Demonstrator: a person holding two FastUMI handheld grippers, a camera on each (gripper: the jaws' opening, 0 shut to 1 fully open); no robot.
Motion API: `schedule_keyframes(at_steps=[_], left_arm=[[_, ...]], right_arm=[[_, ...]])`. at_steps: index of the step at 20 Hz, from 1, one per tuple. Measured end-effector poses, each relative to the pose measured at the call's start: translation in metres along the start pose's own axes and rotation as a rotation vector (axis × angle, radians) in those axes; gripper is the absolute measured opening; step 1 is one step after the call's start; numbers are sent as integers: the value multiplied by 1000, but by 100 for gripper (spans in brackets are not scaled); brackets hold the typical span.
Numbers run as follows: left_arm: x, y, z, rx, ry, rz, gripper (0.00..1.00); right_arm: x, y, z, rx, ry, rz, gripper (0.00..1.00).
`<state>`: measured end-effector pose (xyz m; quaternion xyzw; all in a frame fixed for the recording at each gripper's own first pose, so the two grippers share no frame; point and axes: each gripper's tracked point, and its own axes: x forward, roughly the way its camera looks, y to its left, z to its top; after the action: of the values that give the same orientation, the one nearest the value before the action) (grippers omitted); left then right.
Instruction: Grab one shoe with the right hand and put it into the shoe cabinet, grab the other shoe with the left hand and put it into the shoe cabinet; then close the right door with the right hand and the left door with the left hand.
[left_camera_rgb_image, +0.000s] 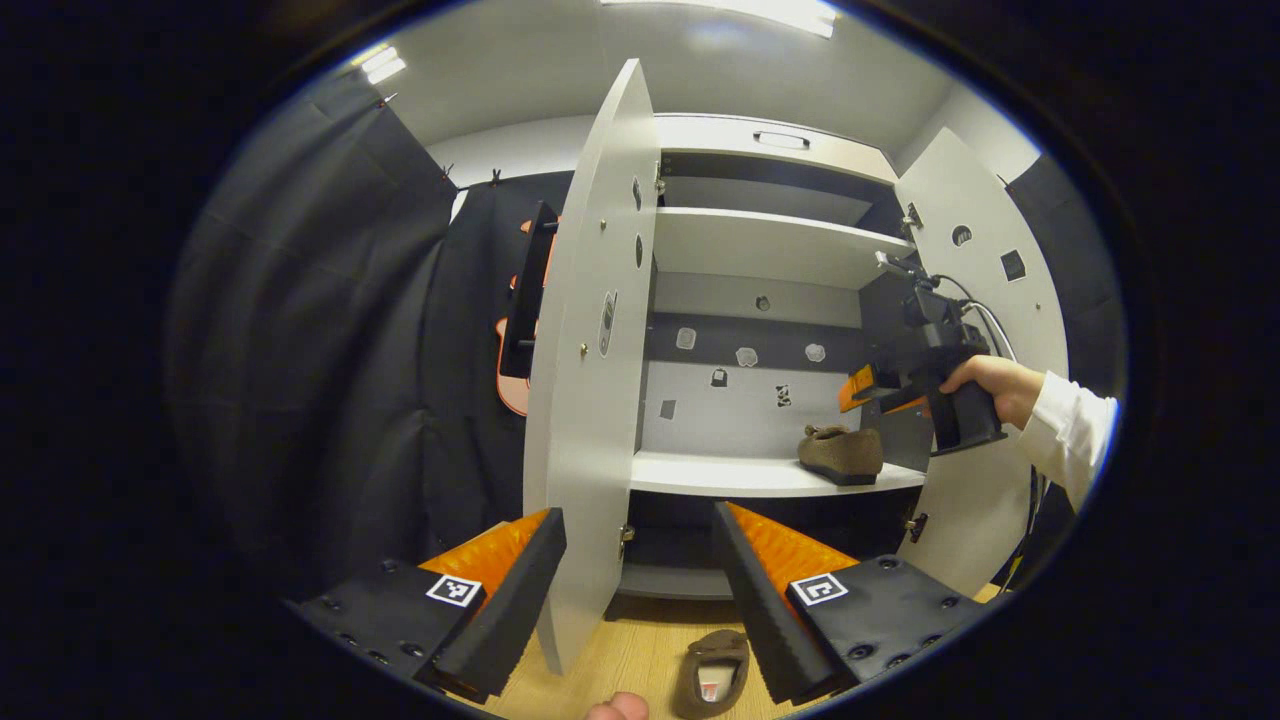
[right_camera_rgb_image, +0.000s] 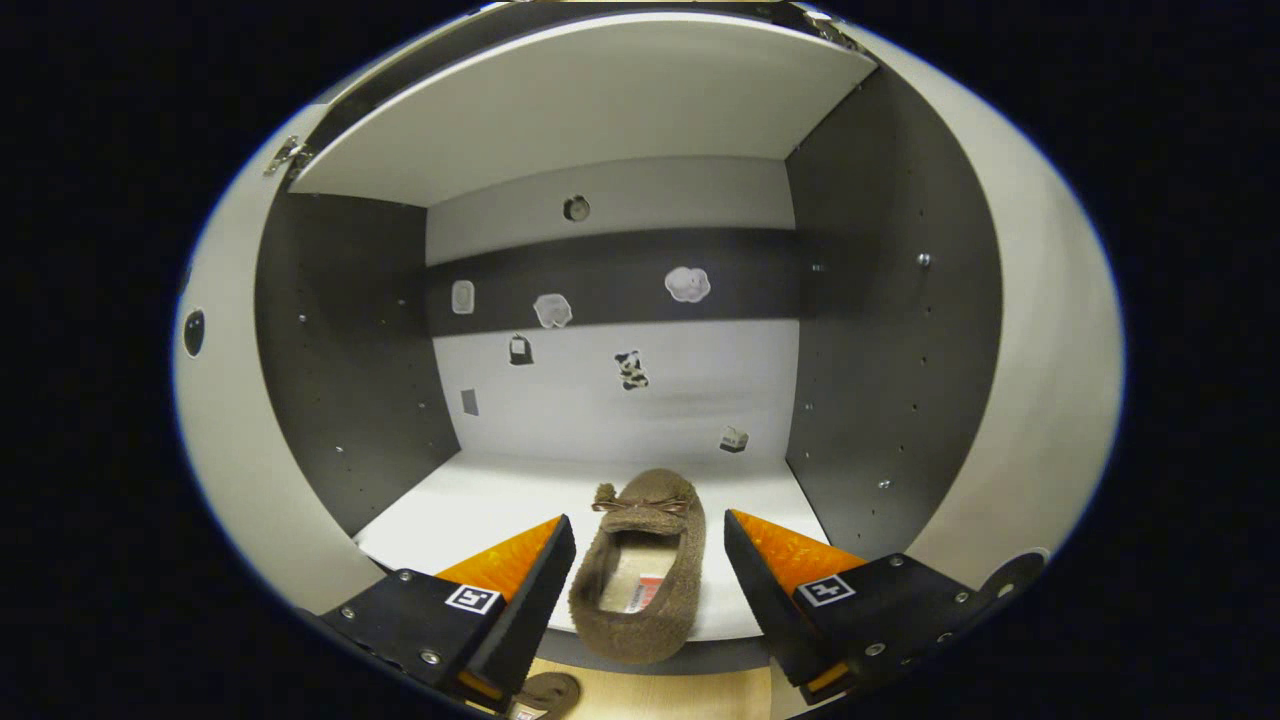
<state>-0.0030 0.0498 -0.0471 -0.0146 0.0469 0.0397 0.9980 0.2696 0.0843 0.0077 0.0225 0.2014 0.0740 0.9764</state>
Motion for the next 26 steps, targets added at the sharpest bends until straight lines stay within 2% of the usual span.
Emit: schedule_keyframes(at_steps=[4,7,11,16,21,23,25,26], left_arm=[[-7,-9,1,-1,1,-23,96],[-12,-17,1,-5,9,-43,96],[-20,-27,-7,-5,32,-69,96],[-29,-40,-24,8,82,-105,96],[-36,-45,-50,35,150,-121,96],[-31,-49,-52,42,161,-140,99],[-22,-57,-64,35,204,-189,94],[-17,-59,-73,29,228,-207,99]], right_arm=[[-53,14,15,-26,-97,30,92],[-92,16,6,-69,-147,19,92],[-138,21,-30,-108,-157,28,92],[-183,24,-80,-81,-166,43,92],[-216,20,-112,-13,-218,20,92],[-219,13,-118,-5,-233,13,92],[-221,7,-119,-1,-247,5,93],[-222,5,-118,-6,-254,0,92]])
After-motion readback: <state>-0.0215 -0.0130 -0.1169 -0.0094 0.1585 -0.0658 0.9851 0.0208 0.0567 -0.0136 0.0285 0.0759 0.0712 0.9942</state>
